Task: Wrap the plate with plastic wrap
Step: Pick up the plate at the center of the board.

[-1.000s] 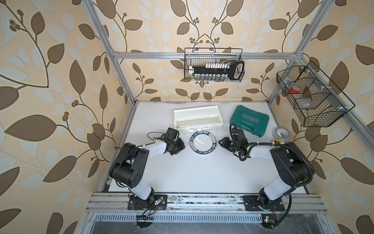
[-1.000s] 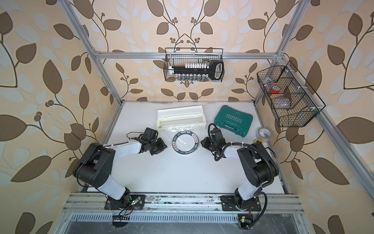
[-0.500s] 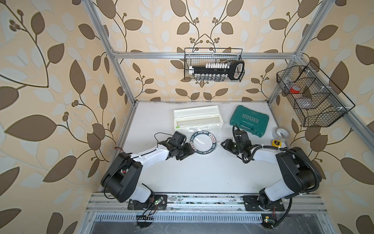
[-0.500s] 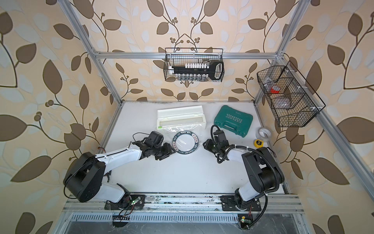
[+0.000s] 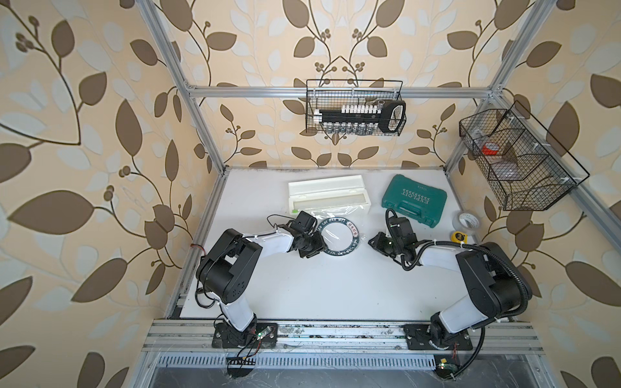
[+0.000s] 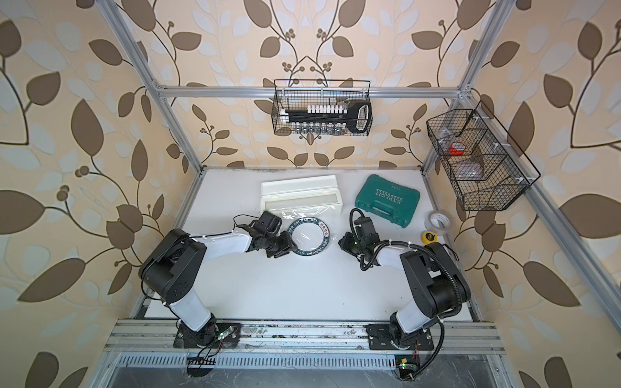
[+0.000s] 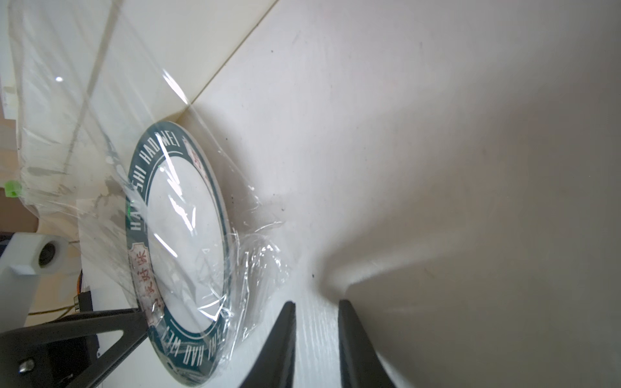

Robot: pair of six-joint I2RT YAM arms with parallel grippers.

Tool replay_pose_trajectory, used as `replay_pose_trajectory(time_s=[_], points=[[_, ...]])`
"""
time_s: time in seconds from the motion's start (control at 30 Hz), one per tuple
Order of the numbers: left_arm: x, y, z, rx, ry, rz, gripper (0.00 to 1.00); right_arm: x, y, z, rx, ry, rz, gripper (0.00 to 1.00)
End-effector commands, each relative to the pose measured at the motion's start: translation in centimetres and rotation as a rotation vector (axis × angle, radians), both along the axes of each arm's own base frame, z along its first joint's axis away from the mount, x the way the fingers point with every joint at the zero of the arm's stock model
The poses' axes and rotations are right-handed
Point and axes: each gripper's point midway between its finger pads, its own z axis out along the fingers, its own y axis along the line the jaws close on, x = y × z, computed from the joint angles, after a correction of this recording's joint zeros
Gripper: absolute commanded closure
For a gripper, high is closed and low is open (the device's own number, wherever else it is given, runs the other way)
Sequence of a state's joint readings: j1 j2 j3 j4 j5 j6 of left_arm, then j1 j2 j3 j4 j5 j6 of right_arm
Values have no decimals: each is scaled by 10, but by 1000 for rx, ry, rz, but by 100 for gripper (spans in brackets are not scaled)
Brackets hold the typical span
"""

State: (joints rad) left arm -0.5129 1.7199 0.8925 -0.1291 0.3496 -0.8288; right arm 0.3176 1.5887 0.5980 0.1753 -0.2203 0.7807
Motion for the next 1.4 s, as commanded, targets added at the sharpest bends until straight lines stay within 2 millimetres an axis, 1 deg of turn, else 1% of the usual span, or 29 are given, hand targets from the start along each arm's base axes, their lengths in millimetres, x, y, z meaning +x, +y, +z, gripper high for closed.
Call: replay_pose_trajectory(time_s=[0.0,0.13,0.23,0.37,0.53,0.73,0.9,1.03,1.1,1.2,1.23,1.33,1.37], points=[[11,4,-6,14,-4,-11,61,-22,-7,-29,-41,125,5,78],[12,3,-16,1,13,-9,62,-21,-6,-35,-42,132,7,83],[9,-4,-19,-80,15,8,62,-21,-6,-42,-47,142,10,87],[2,-16,-22,-230,44,73,62,-22,-8,-53,-51,154,-4,91],[0,-18,-26,-276,48,115,66,-24,-6,-61,-34,169,-20,94],[-1,-20,-24,-309,40,142,82,-21,-6,-61,-36,162,-19,95],[0,-20,-20,-349,34,171,99,-20,-4,-56,-27,156,-15,95],[-1,-19,-11,-392,24,201,100,-19,-13,-46,-30,142,-27,90],[-2,-18,-5,-416,24,223,100,-19,-19,-40,-25,137,-35,82],[-2,-18,9,-449,14,250,100,-20,-33,-25,-37,124,-51,65],[-3,-17,13,-449,9,256,100,-21,-39,-20,-42,120,-58,61],[-5,-15,29,-436,-20,260,100,-29,-54,-6,-52,114,-82,56],[-6,-13,33,-429,-28,263,100,-31,-55,1,-45,107,-83,55]])
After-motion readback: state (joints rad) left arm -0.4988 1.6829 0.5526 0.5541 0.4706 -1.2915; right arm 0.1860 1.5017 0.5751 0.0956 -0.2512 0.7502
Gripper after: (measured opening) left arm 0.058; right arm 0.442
